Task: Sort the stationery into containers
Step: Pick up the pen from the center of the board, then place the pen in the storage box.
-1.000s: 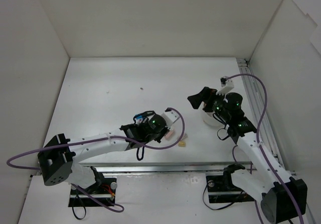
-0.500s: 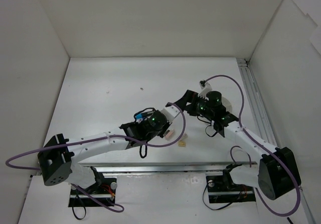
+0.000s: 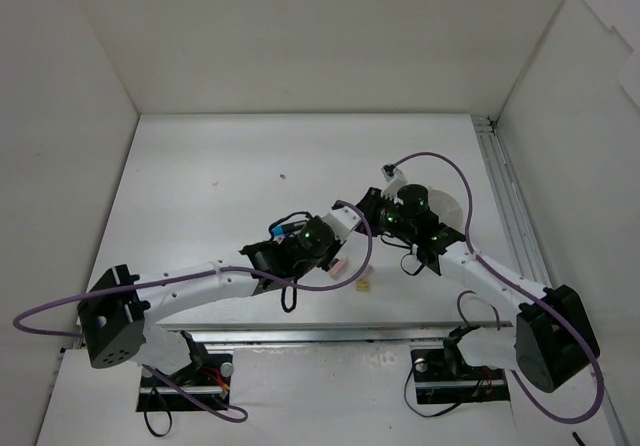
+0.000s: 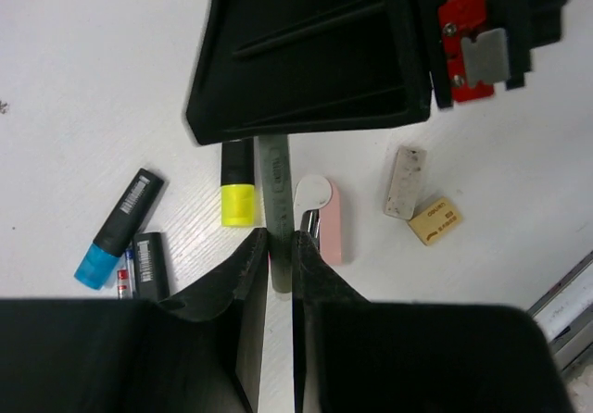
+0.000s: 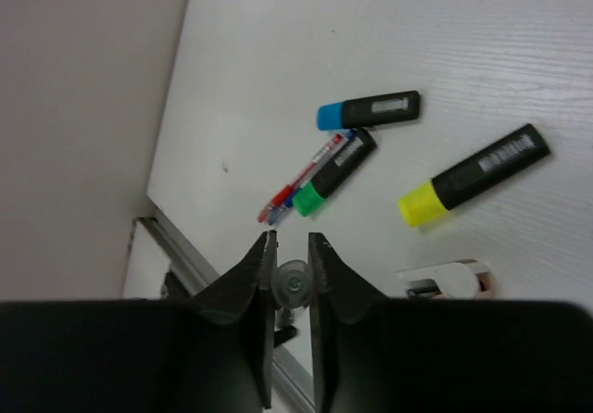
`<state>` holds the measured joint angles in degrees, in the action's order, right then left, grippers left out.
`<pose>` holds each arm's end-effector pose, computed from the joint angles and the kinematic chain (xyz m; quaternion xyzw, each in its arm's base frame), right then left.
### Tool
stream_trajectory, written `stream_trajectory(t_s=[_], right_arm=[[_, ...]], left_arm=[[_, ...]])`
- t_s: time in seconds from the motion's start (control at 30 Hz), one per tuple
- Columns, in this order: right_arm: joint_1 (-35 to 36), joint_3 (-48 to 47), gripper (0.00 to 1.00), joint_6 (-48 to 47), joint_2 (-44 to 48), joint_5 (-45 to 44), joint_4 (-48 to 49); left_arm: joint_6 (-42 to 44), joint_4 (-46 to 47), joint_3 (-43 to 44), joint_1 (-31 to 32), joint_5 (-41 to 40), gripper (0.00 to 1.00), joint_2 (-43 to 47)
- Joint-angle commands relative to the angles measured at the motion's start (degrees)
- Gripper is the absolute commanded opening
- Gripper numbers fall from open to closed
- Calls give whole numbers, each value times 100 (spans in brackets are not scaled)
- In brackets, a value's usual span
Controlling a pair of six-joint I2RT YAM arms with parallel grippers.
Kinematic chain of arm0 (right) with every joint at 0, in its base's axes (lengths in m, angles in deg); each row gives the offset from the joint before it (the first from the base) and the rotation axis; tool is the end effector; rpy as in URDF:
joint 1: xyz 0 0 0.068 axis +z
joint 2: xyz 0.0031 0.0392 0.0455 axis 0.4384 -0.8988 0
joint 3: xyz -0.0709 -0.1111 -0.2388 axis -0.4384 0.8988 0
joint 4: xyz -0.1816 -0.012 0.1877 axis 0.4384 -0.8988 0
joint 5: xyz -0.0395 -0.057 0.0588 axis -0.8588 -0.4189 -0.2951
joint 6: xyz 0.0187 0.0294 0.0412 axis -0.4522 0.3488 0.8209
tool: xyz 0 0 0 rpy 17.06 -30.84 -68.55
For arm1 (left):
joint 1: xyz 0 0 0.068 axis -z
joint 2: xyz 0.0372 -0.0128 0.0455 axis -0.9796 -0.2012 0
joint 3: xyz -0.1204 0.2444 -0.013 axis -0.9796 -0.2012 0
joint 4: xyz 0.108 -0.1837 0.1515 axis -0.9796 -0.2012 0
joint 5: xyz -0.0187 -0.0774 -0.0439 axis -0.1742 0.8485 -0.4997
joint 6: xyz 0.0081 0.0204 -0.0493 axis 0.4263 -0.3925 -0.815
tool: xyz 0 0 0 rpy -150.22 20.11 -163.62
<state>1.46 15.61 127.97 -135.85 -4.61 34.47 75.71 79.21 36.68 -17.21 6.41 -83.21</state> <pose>0.2380 0.1414 0.2606 -0.0442 0.7580 0.5030 0.4128 0.1620 -0.2774 0.2816 0.3234 0.7866 -0.2125 0.4811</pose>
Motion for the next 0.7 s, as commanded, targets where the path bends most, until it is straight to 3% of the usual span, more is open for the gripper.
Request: stream_trajectory(t_s=[0.0, 0.1, 0.17, 0.2, 0.3, 0.37, 0.5, 0.67], right_arm=[[48, -232, 0, -187, 277, -375, 253], [40, -319, 0, -327, 418, -542, 87], [40, -390, 0, -476, 532, -683, -115], [49, -460, 0, -555, 593, -901, -203], [40, -644, 0, -889, 883, -1663, -642], [49, -828, 0, -1249, 1121, -2219, -1106], [48, -909, 0, -1821, 1525, -4237, -1514], [-214, -962, 0, -2252, 1579, -5227, -1566]], left_arm=[[67, 353, 319, 51, -41, 0, 92], [76, 520, 284, 51, 20, 1, 136], [119, 625, 197, 51, 64, 12, 198], [137, 669, 144, 51, 108, 59, 242], [129, 713, -58, 51, 144, 100, 461], [15, 643, -234, -36, 213, 100, 663], [-380, 563, -620, -667, 564, 100, 1024], [-732, 775, -1148, -1319, 1593, 100, 1314]])
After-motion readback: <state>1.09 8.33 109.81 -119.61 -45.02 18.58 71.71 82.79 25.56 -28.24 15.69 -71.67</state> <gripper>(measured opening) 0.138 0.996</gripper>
